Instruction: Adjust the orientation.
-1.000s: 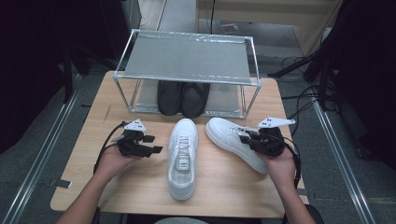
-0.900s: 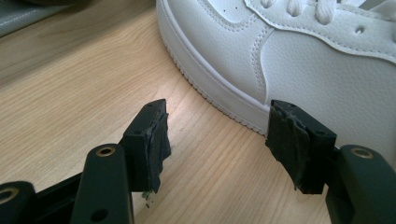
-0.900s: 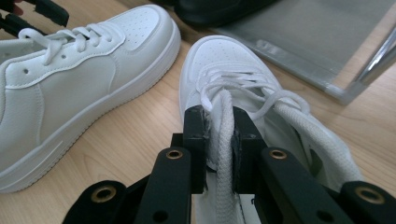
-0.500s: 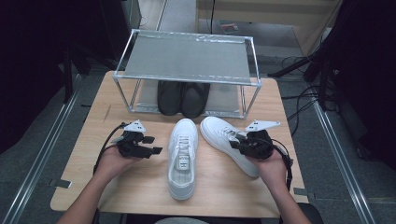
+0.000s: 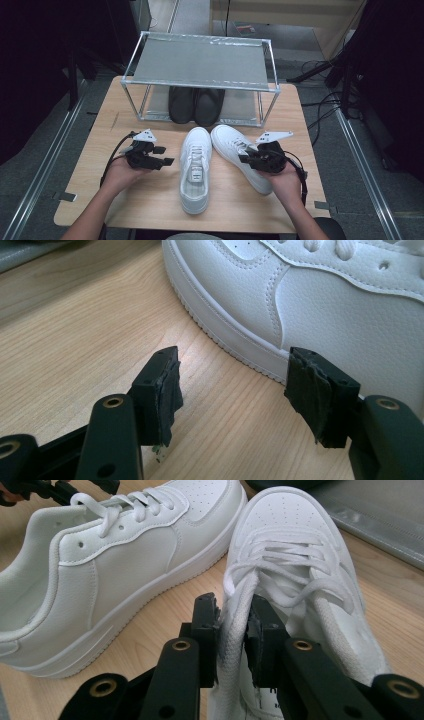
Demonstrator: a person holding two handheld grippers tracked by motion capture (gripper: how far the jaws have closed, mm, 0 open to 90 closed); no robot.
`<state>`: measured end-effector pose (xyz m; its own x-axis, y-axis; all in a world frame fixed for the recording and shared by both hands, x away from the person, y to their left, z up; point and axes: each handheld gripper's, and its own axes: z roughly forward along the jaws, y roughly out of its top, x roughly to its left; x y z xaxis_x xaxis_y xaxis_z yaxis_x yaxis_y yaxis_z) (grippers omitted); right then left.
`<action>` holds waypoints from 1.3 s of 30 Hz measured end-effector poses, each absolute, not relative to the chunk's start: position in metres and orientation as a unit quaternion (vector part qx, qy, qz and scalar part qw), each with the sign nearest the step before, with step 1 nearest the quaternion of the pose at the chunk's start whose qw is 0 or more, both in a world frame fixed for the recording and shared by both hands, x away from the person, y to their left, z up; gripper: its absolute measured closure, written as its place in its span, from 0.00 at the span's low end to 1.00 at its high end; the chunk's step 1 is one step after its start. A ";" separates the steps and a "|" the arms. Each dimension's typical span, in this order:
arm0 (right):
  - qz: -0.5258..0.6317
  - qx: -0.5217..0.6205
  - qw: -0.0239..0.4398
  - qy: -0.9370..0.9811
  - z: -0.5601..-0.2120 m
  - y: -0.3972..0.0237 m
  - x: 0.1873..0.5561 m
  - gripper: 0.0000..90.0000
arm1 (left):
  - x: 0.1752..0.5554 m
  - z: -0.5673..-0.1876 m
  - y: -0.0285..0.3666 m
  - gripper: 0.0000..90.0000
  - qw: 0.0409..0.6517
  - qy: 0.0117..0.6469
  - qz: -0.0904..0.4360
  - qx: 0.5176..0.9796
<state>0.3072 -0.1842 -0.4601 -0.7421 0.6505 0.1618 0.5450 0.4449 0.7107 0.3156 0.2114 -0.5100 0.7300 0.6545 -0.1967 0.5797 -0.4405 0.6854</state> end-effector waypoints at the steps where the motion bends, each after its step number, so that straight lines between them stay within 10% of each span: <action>1: 0.393 0.354 0.062 0.847 -0.460 -0.185 0.308 0.85 | 0.316 -0.510 0.211 0.43 0.383 0.364 0.049 0.847; 16: 0.464 0.359 0.066 0.808 -0.449 -0.219 0.313 0.61 | 0.317 -0.509 0.209 0.43 0.387 0.363 0.052 0.846; 39: 0.483 0.395 0.091 0.776 -0.459 -0.257 0.326 0.63 | 0.316 -0.509 0.197 0.59 0.378 0.355 0.050 0.853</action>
